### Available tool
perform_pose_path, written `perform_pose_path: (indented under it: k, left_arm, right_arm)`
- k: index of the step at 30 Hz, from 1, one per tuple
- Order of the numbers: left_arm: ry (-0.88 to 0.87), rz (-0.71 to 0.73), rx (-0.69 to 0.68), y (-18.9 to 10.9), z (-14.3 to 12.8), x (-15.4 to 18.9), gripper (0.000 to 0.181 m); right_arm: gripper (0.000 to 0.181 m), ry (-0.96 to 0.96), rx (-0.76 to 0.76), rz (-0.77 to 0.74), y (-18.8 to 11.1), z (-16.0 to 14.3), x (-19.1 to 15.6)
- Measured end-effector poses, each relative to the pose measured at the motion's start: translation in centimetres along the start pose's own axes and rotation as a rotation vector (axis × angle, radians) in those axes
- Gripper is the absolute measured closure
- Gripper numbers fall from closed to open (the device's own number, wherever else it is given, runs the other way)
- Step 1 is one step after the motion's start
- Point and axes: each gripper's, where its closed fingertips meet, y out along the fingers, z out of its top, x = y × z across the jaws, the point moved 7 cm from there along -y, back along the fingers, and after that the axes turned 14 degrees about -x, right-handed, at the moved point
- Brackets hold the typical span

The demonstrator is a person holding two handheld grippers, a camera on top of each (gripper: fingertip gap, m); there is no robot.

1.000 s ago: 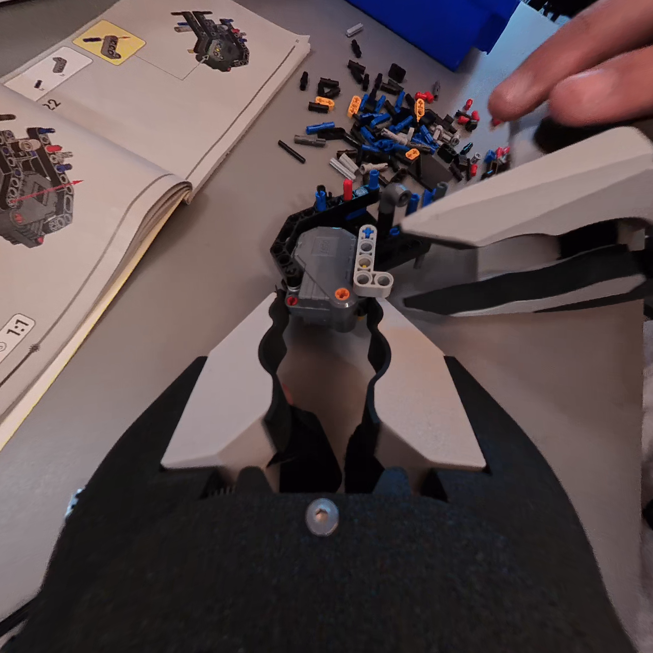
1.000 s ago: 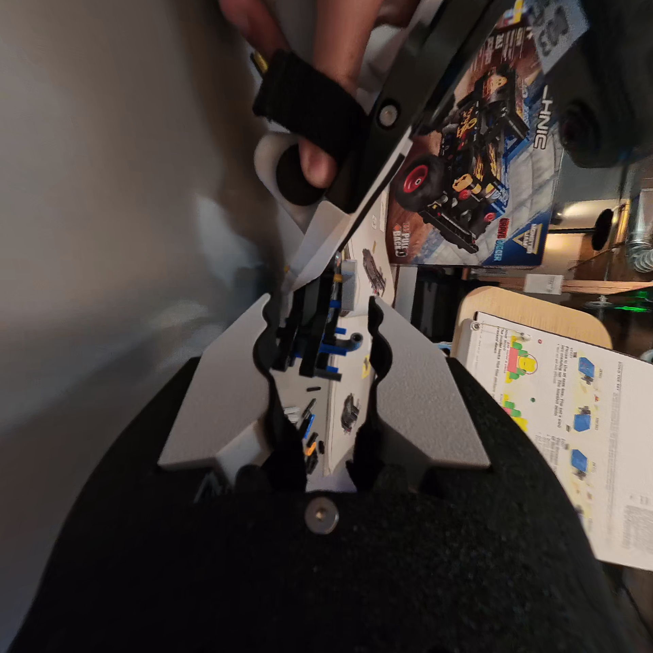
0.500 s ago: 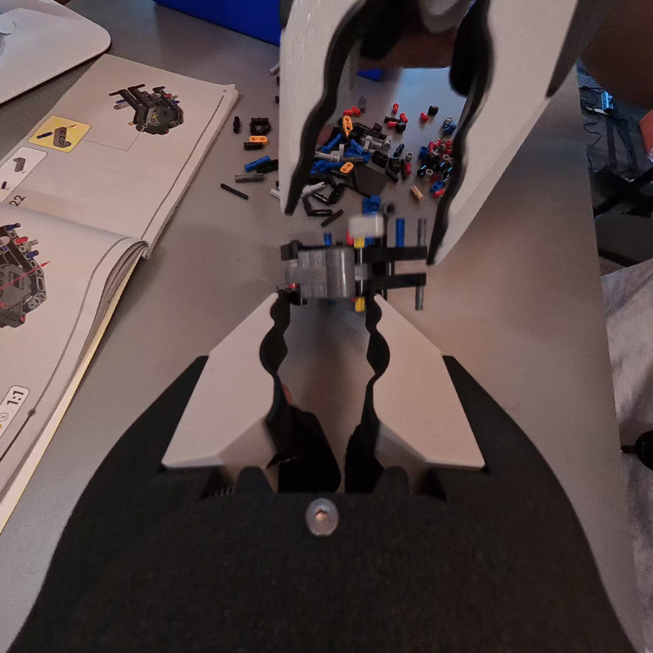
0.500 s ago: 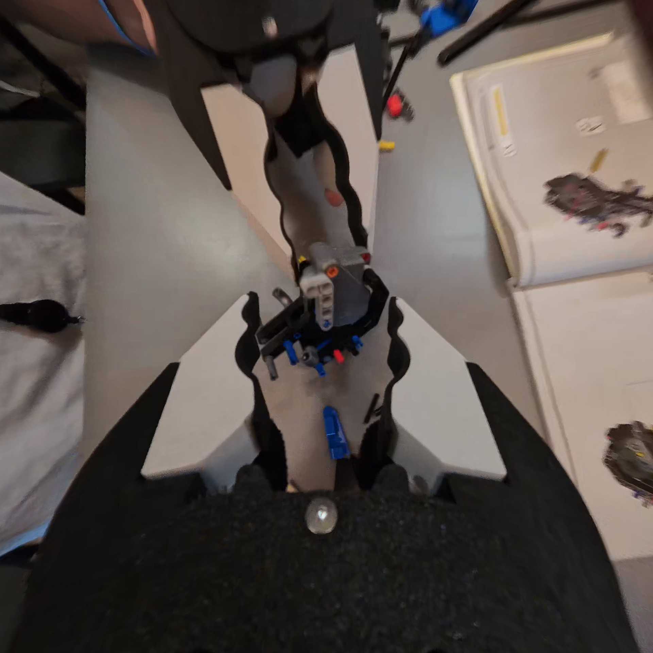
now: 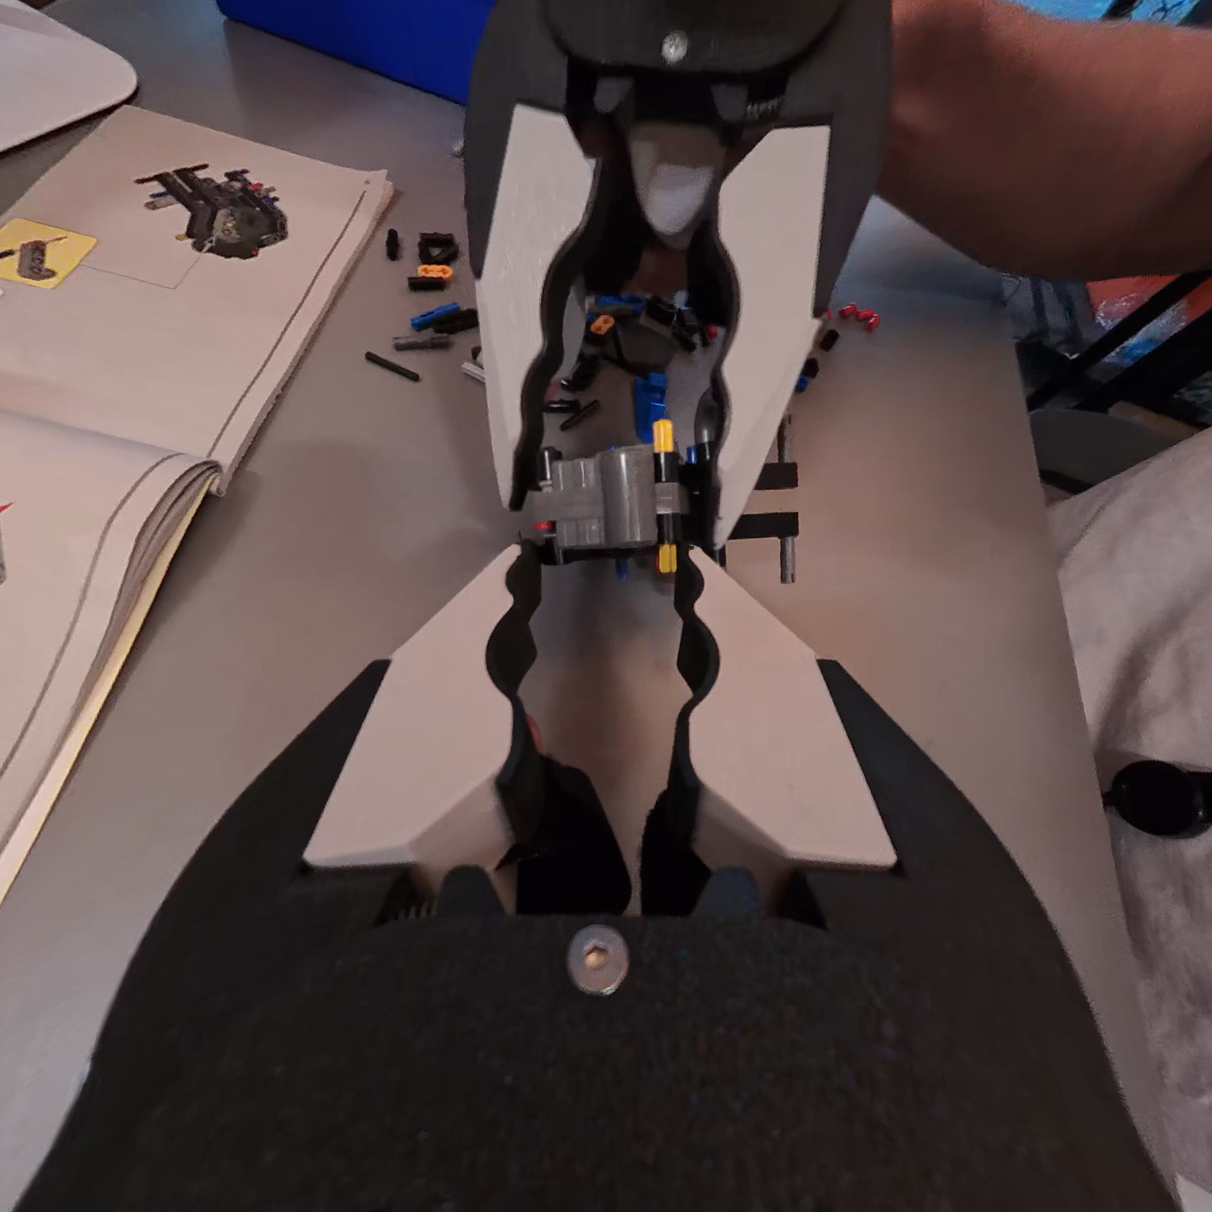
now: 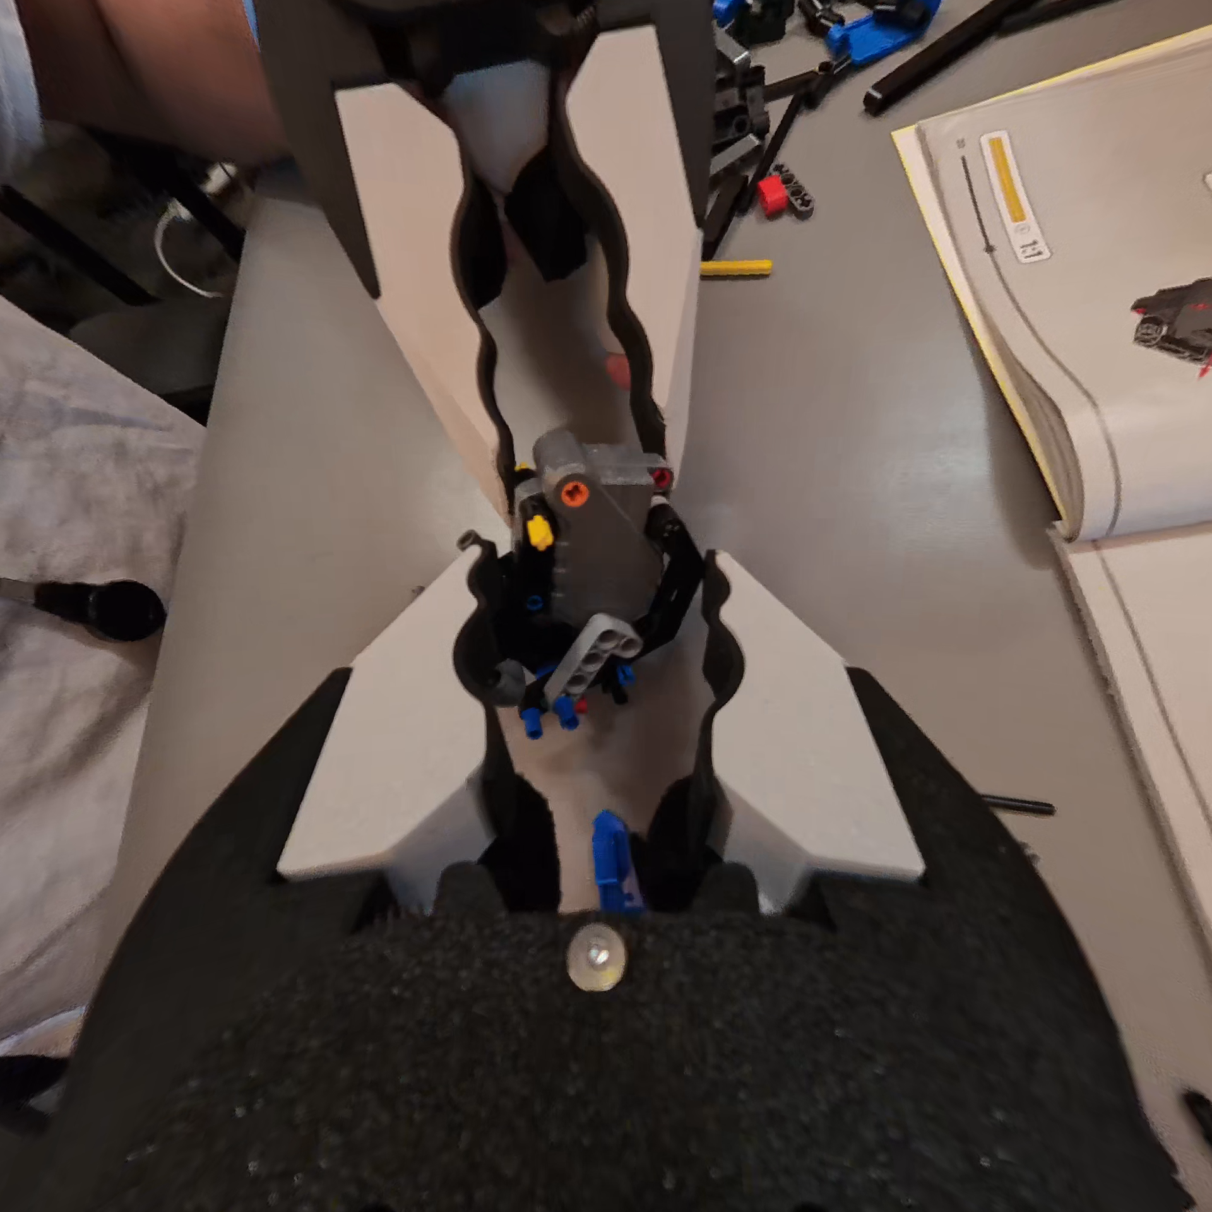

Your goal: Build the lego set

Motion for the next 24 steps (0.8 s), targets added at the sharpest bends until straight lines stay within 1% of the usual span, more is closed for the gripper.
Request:
perform_pose_path:
  k: [1,5,6,9,11,15,17,19,22,24]
  left_arm:
    - [0.007,0.005,-0.002,-0.1,0.0,0.0,0.142]
    - [0.045,0.007,0.038,-0.6,0.0,0.1,0.141]
    - [0.053,-0.003,0.071,-1.0,0.0,0.1,0.136]
    - [0.015,-0.070,0.143,-2.0,0.1,0.0,0.114]
    - [-0.033,-0.116,0.178,-2.1,0.2,-0.3,0.106]
    - [-0.087,-0.164,0.219,-1.3,0.2,-0.5,0.104]
    - [-0.105,-0.156,0.280,-1.8,0.4,-0.8,0.113]
    - [-0.097,-0.177,0.300,-2.0,0.4,-0.8,0.119]
    - [-0.091,-0.196,0.240,-1.4,-0.3,-0.9,0.119]
    - [-0.070,-0.195,0.197,-1.1,-0.6,-0.9,0.121]
  right_arm:
    - [0.122,0.015,0.020,-0.001,0.0,0.0,0.2]
    - [0.125,0.042,0.101,-0.012,0.0,-0.2,0.2]
    - [0.126,0.056,0.121,-0.001,-0.1,-0.2,0.2]
    - [0.126,0.084,0.205,-0.007,-0.6,-0.1,0.5]
    - [0.126,0.109,0.255,0.035,-0.7,0.0,0.5]
    - [0.126,0.180,0.434,0.060,-1.1,0.9,0.2]
    - [0.126,0.186,0.446,0.047,-0.7,1.1,-0.2]
    - [0.126,0.199,0.453,0.019,-0.4,1.3,-0.4]
    - [0.126,0.217,0.376,-0.034,0.6,1.2,-0.4]
    - [0.126,0.212,0.345,-0.029,1.1,0.9,-0.6]
